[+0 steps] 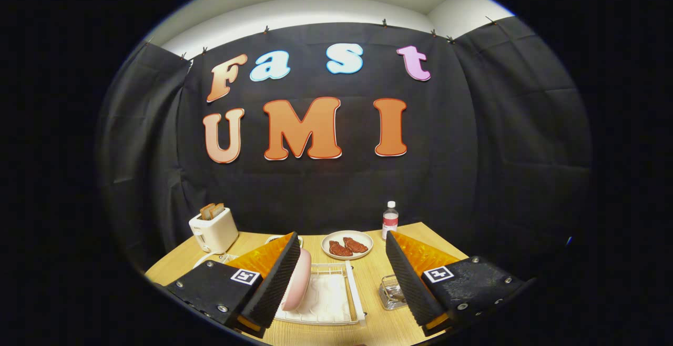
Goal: Take the plate from the dish rack, then take the spoon from the basket and place it into the plate.
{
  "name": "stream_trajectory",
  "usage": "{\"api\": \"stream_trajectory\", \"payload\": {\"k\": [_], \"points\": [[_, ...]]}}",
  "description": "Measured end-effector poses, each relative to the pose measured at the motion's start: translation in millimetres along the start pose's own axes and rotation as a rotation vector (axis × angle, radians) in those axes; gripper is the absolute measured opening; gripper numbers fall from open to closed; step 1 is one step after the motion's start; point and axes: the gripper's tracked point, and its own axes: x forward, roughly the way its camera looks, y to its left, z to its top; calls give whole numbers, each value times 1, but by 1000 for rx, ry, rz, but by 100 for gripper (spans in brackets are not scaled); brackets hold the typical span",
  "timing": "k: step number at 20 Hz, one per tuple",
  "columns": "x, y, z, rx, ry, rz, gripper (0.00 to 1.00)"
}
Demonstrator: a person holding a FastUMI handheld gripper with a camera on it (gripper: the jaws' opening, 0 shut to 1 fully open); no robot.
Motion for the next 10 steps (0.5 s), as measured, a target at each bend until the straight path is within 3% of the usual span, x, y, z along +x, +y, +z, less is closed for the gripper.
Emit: {"api": "stream_trajectory", "payload": {"k": [10], "points": [[59, 50, -38, -58, 189, 80, 98]]}}
